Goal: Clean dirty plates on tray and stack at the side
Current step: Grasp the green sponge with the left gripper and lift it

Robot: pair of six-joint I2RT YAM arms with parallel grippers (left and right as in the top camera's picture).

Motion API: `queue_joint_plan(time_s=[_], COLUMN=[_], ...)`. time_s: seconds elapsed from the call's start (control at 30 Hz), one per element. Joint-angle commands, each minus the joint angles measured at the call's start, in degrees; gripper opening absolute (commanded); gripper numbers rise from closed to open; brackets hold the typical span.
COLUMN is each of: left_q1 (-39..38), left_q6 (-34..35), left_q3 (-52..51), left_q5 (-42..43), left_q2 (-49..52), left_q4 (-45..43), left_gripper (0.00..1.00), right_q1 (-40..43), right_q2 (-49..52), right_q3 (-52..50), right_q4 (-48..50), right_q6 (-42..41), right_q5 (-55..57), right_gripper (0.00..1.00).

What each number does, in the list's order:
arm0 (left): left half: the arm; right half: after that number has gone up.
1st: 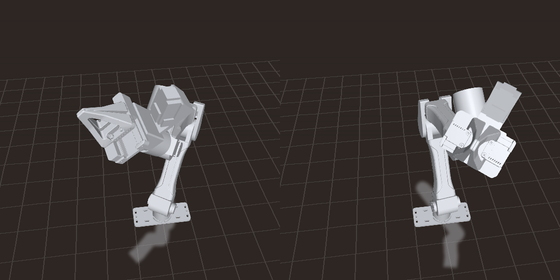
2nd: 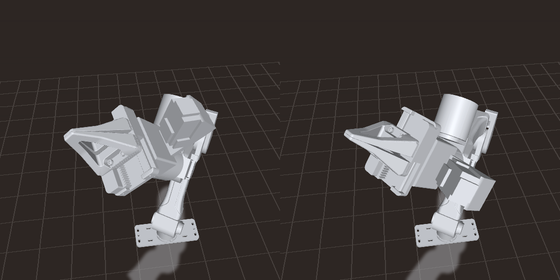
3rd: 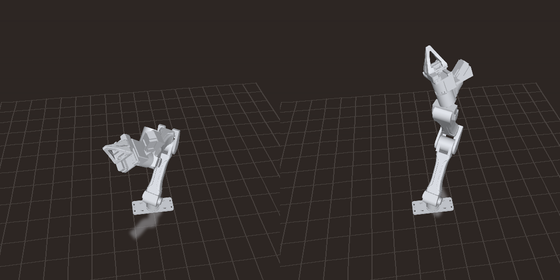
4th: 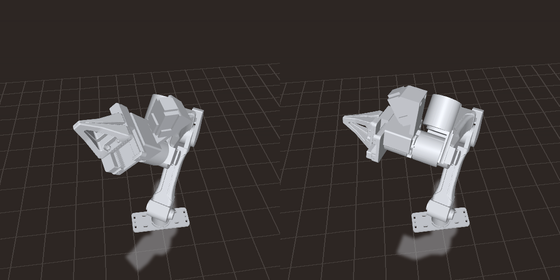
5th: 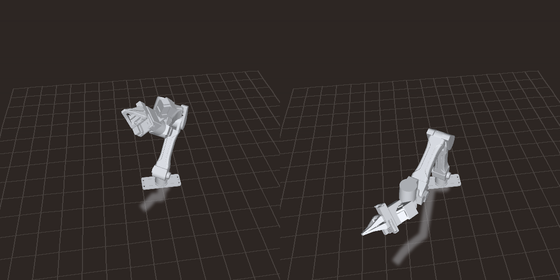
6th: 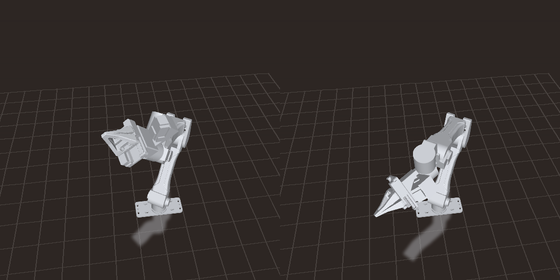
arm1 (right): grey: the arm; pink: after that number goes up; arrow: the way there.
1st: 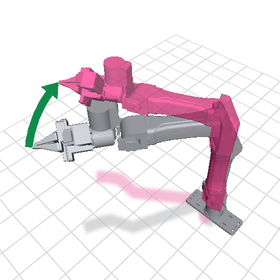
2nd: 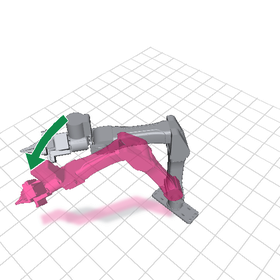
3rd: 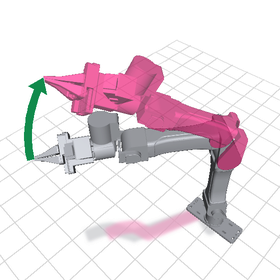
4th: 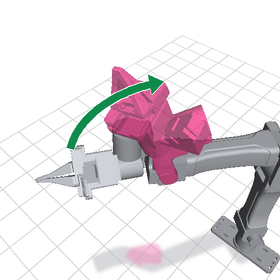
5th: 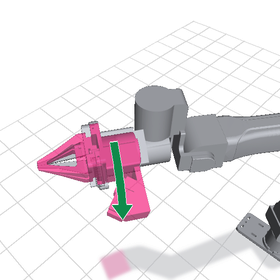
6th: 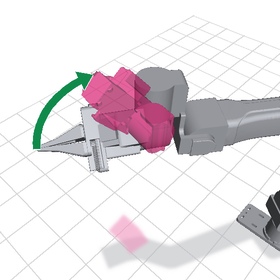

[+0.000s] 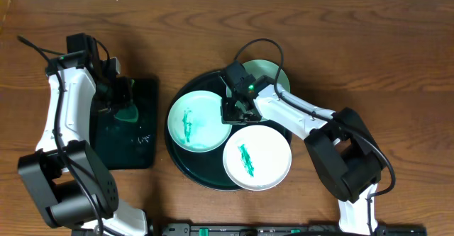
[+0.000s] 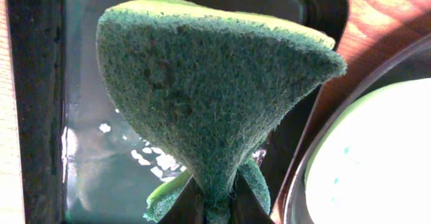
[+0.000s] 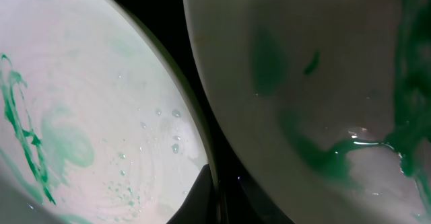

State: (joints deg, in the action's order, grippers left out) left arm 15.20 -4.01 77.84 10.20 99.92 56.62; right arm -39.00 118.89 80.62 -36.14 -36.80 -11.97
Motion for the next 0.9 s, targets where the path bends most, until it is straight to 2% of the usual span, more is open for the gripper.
queue_joint_plan(time_s=[0.0,0.3,0.87], left_q1=[-0.15,-0.15,-0.15], left_q6=[1.36,1.33,1.31], left_q3=[-0.17,-4.31,-4.5], left_q5=[0.26,-0.74,-0.74], left_q2=[1.27,6.05,19.15], left_q4=[0.22,-4.11,-6.88], left_gripper=[0.07,0.07,0.07], right_q1=[0.33,0.33,0.33], right_q2=[1.22,1.22,1.22], right_q3=[0.72,0.7,0.7], right_q4=[0.17,0.15,0.2], right_q6=[0.68,1.09,1.31], right_q5=[-0.33,-0.33,-0.33], right_gripper=[0.01,0.01,0.01])
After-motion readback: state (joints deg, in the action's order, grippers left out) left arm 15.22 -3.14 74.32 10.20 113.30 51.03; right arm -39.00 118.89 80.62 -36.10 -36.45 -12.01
